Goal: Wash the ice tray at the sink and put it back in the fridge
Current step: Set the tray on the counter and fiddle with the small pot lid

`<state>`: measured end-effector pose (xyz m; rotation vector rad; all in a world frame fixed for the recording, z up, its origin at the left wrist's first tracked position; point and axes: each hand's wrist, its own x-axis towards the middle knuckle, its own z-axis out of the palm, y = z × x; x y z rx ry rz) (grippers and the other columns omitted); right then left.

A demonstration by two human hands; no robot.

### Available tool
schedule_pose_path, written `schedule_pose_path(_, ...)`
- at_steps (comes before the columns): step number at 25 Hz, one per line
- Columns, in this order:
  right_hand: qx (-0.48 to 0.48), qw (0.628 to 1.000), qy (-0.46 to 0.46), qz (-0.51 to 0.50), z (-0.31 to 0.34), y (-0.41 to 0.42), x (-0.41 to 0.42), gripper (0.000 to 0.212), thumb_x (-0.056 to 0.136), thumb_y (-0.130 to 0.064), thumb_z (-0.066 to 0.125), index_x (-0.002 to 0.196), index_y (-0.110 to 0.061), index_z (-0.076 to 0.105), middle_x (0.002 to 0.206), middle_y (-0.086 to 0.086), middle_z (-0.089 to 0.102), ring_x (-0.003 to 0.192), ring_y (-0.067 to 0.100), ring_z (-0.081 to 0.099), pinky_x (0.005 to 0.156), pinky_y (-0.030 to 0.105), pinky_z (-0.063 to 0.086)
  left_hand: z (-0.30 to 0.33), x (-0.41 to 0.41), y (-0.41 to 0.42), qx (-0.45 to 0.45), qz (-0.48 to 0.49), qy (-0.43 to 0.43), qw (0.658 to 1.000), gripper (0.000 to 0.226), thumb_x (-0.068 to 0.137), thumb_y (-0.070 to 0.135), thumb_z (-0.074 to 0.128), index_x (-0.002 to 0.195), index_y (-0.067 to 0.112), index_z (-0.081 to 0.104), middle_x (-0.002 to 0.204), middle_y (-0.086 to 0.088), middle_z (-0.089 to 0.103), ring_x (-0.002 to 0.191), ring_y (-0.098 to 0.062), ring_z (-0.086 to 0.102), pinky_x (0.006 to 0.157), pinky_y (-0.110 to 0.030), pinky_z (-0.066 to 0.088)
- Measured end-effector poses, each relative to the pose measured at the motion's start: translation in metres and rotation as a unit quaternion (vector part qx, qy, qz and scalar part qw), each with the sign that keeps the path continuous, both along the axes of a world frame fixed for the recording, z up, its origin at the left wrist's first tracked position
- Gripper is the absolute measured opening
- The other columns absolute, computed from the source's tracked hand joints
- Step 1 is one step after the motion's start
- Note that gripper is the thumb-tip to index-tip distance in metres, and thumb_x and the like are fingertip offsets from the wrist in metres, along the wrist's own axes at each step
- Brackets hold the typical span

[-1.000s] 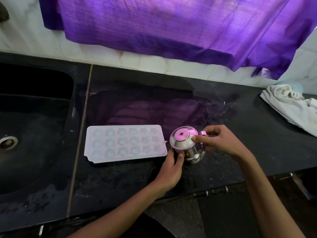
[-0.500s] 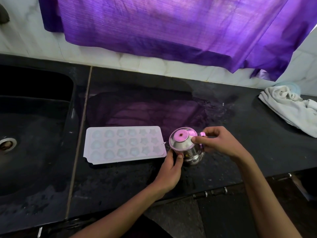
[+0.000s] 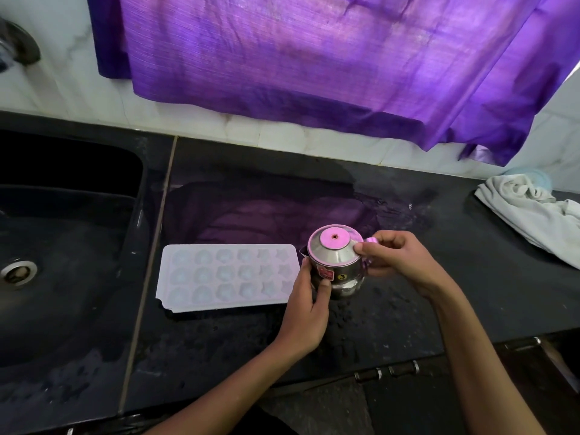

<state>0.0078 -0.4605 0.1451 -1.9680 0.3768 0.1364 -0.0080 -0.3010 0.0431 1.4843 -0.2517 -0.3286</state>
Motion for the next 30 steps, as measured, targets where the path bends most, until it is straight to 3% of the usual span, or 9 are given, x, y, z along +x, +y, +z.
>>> schedule_pose_path(3, -0.026, 1.0, -0.001, 0.014, 0.004, 0.005, 0.013, 0.022, 0.075, -0.022, 0.076, 0.071, -0.005, 0.063, 0.062, 0.003, 0.061, 0.059, 0.008, 0.06, 0.074, 0.037, 0.057, 0.002, 0.008, 0.003, -0.001, 0.032, -0.002, 0.999, 0.045, 0.099, 0.018, 0.04, 0.142, 0.019, 0.031, 0.134, 0.018, 0.041, 0.109, 0.022, 0.036, 0.084, 0.008, 0.027)
schedule_pose_path(7, -0.055, 0.998, 0.004, 0.025, 0.005, 0.011, 0.028, 0.04, 0.071, -0.028, 0.079, 0.085, 0.007, 0.066, 0.083, 0.024, 0.068, 0.073, 0.021, 0.065, 0.074, 0.039, 0.058, 0.002, 0.016, 0.005, -0.014, 0.048, 0.004, 0.999, 0.04, 0.099, 0.015, 0.04, 0.138, 0.023, 0.036, 0.125, 0.021, 0.046, 0.106, 0.024, 0.039, 0.087, 0.006, 0.03)
schedule_pose_path(11, -0.084, 0.996, 0.013, 0.037, 0.009, 0.016, 0.037, 0.037, 0.072, -0.03, 0.079, 0.081, 0.004, 0.067, 0.081, 0.025, 0.068, 0.069, 0.019, 0.065, 0.068, 0.033, 0.058, 0.001, 0.021, 0.006, -0.01, 0.046, 0.011, 0.999, 0.039, 0.099, 0.018, 0.039, 0.138, 0.024, 0.038, 0.129, 0.018, 0.048, 0.111, 0.016, 0.043, 0.087, 0.004, 0.031)
schedule_pose_path(14, -0.11, 0.993, 0.019, 0.048, 0.012, 0.02, 0.042, 0.032, 0.073, -0.031, 0.078, 0.074, -0.002, 0.066, 0.066, 0.013, 0.063, 0.059, 0.01, 0.062, 0.06, 0.024, 0.056, -0.001, 0.025, 0.005, -0.014, 0.046, 0.019, 0.999, 0.04, 0.099, 0.019, 0.04, 0.139, 0.023, 0.038, 0.133, 0.013, 0.05, 0.12, 0.004, 0.044, 0.099, -0.01, 0.034)
schedule_pose_path(18, -0.124, 0.99, 0.028, 0.056, 0.013, 0.023, 0.048, 0.032, 0.074, -0.033, 0.077, 0.077, -0.002, 0.068, 0.062, 0.004, 0.063, 0.056, 0.007, 0.061, 0.056, 0.021, 0.054, -0.005, 0.028, 0.003, -0.017, 0.047, 0.03, 0.998, 0.04, 0.099, 0.021, 0.039, 0.138, 0.024, 0.039, 0.134, 0.011, 0.051, 0.124, -0.002, 0.044, 0.107, -0.028, 0.035)
schedule_pose_path(30, -0.125, 0.989, 0.043, 0.059, 0.013, 0.022, 0.053, 0.026, 0.073, -0.031, 0.079, 0.076, -0.007, 0.068, 0.062, 0.004, 0.064, 0.054, 0.007, 0.061, 0.054, 0.02, 0.053, -0.005, 0.03, 0.001, -0.022, 0.039, 0.057, 0.997, 0.039, 0.099, 0.024, 0.039, 0.138, 0.024, 0.04, 0.132, 0.01, 0.053, 0.122, -0.003, 0.047, 0.108, -0.03, 0.036)
